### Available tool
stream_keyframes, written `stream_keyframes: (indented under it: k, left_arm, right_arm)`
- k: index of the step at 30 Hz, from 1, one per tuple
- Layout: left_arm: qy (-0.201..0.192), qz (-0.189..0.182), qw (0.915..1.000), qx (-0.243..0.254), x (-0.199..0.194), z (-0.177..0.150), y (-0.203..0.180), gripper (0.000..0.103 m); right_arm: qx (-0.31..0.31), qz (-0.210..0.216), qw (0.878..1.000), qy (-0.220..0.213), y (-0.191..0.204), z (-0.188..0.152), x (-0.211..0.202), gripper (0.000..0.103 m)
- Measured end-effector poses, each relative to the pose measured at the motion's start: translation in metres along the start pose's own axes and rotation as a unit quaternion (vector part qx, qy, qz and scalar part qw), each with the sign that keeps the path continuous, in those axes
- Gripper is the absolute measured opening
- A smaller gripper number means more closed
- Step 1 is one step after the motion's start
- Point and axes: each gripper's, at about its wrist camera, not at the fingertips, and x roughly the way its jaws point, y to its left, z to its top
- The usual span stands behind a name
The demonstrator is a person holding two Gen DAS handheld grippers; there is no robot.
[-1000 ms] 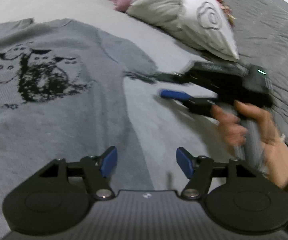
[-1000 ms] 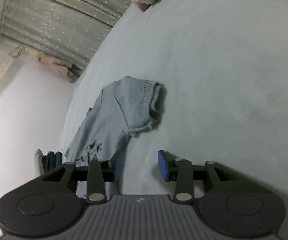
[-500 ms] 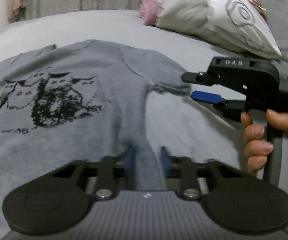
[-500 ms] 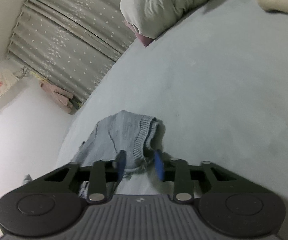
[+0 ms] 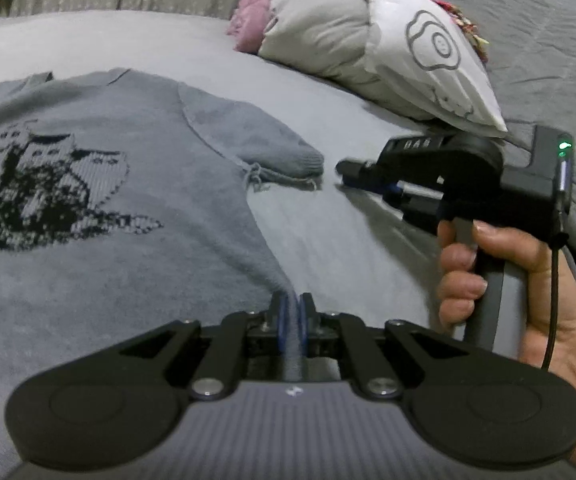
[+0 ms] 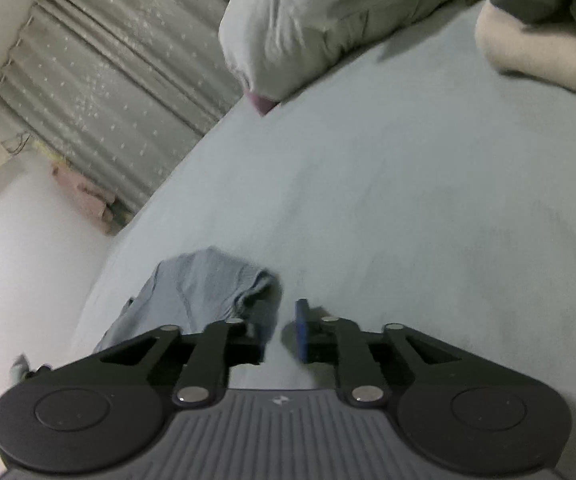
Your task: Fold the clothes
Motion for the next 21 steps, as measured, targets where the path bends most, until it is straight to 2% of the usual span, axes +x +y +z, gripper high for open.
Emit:
stream_keyframes:
  k: [1,3,5,10,12,17,21]
  left_arm:
    - [0.0,-0.001,1.0,0.002,-0.003,0.001,0.001,0.041]
    - [-0.005,0.006,0.9999,0.008,-0.011,0.0,0.0,0.057]
    - [-0.007,0.012,0.9998,0.015,-0.02,0.0,0.001,0.058]
    - [0.007,0.017,0.9995,0.026,-0.042,-0.005,0.006,0.072]
    - [0.011,0.025,0.999,0.037,-0.056,-0.009,0.008,0.073]
    - [0.014,0.049,0.9966,0.065,-0.089,-0.017,0.021,0.077]
    - [0.017,0.066,0.9947,0.077,-0.111,-0.026,0.039,0.08]
  right_arm:
    - [-0.002,0.002,1.0,0.004,0.003,-0.002,-0.005,0.031]
    - [-0.008,0.003,1.0,0.014,0.008,-0.011,-0.017,0.032]
    - [-0.008,-0.007,1.0,0.026,0.014,-0.025,-0.03,0.033]
    - [-0.018,-0.049,0.998,0.046,0.038,-0.061,-0.063,0.036]
    - [-0.026,-0.065,0.996,0.051,0.051,-0.075,-0.077,0.041]
    - [-0.058,-0.077,0.993,0.063,0.085,-0.111,-0.102,0.042]
    - [-0.066,-0.09,0.991,0.075,0.098,-0.145,-0.117,0.043]
